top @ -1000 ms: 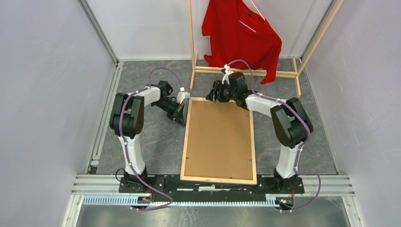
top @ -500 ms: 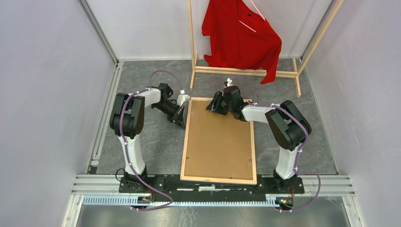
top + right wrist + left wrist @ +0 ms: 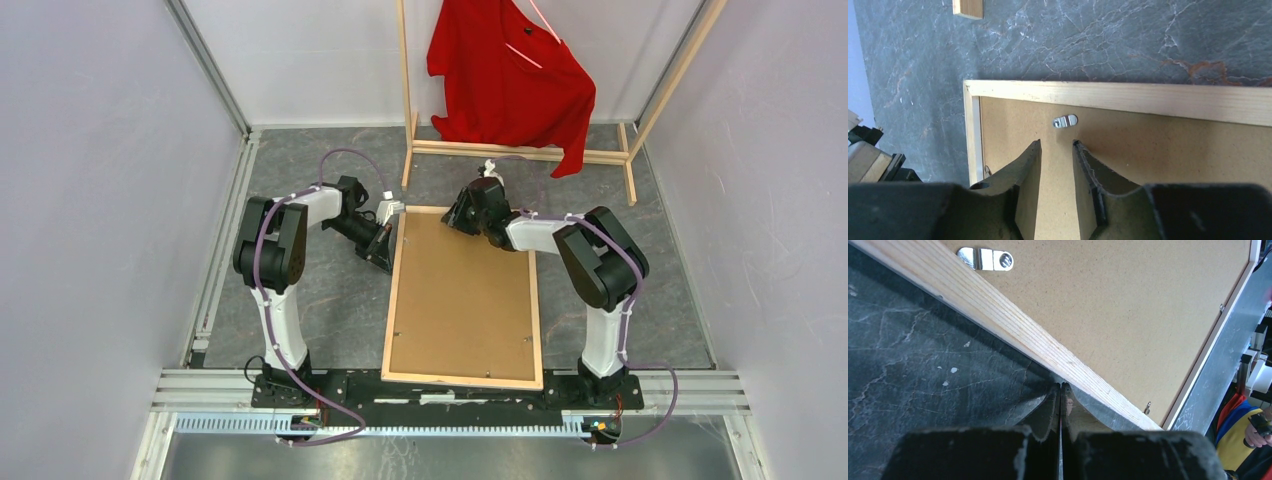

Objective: Put the photo into the frame
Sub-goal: Install the photo frame at the center of the board.

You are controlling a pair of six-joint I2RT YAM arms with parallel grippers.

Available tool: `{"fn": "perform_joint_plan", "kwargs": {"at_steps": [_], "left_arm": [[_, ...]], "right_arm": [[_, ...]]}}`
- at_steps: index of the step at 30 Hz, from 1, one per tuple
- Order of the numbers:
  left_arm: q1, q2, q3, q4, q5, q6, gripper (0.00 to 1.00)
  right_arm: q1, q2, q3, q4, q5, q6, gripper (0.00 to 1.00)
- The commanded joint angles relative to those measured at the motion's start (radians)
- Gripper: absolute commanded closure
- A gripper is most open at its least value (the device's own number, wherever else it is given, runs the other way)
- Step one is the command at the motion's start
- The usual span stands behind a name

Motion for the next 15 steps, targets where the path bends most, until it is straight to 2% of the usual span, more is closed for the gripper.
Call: {"fn": "perform_joint_plan", "kwargs": {"at_steps": [1, 5, 10, 13, 15], "left_arm": [[-0.004, -0.038, 0.001, 0.011, 0.021, 0.038, 0.98], [-0.003, -0.035, 0.006, 0.011, 0.021, 0.038, 0.98], [-0.004, -0.028, 0.011, 0.012, 0.019, 0.038, 0.98], [-0.004, -0.026, 0.011, 0.011, 0.012, 0.041, 0.98], [-0.003, -0.029, 0.010, 0.011, 0.008, 0.039, 0.98]], "right_arm": [[0.001, 0.033, 0.036, 0.026, 0.002, 0.025, 0.67], [0.007, 0.028, 0.017, 0.041, -0.001, 0.032, 0.78], [0.008, 0.033, 0.020, 0.038, 0.007, 0.008, 0.83], [0.014, 0.053, 0.108, -0.008, 0.020, -0.127, 0.85], [0.020, 0.037, 0.186, -0.056, 0.051, -0.296, 0.79]]}}
